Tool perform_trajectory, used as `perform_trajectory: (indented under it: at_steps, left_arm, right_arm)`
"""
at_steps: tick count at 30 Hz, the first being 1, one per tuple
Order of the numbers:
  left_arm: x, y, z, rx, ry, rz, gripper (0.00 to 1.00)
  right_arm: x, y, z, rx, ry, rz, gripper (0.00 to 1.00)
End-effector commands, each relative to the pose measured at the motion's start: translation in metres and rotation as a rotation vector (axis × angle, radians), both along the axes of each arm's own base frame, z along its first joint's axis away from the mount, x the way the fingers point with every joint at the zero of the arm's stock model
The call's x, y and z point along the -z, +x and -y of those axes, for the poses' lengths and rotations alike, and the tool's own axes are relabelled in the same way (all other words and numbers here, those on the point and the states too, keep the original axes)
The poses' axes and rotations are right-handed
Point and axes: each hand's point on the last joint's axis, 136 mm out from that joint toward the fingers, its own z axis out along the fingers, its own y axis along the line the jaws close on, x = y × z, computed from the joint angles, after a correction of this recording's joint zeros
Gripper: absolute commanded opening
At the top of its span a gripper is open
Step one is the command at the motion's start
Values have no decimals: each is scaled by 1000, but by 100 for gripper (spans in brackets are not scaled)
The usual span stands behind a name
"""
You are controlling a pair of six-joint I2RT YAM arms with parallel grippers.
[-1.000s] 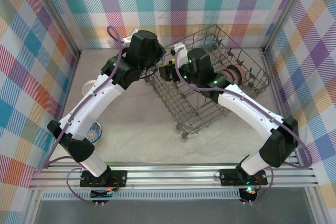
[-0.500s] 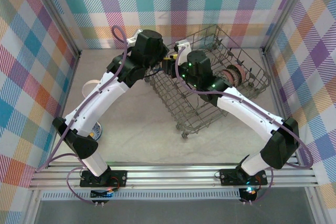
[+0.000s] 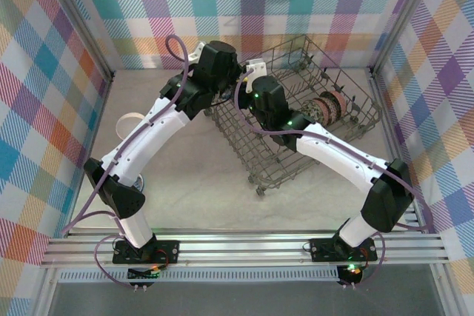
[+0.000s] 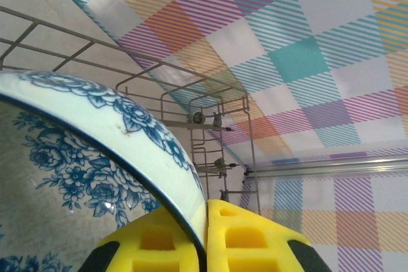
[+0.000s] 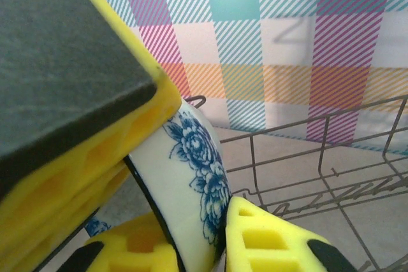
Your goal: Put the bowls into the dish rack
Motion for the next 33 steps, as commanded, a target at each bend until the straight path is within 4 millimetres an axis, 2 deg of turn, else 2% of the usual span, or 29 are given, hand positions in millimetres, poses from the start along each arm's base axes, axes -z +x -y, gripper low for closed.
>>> perform_trajectory:
  at_steps: [1, 4, 8, 14, 21, 27, 33]
  left_arm:
    - [-28, -10, -3, 13, -22, 47, 3]
    - [-25, -10, 0, 25, -20, 42, 6]
    - [-23, -10, 1, 34, -18, 41, 18]
    - [-23, -11, 1, 42, -14, 48, 29]
    - [-30, -9, 5, 68, -5, 71, 47]
    - [-44, -14, -3, 73, 29, 121, 61]
    - [-57, -21, -21, 48, 81, 165, 78]
  right_arm:
    - [-18, 16, 17, 113, 53, 69, 10]
    - [-20, 16, 14, 107, 56, 86, 6]
    - [-26, 14, 17, 114, 57, 113, 0]
    - [-33, 6, 27, 121, 89, 138, 0]
    - [-28, 3, 32, 132, 51, 120, 0]
    - [-21, -1, 54, 185, -6, 100, 0]
    - [-14, -5, 90, 260, -41, 53, 0]
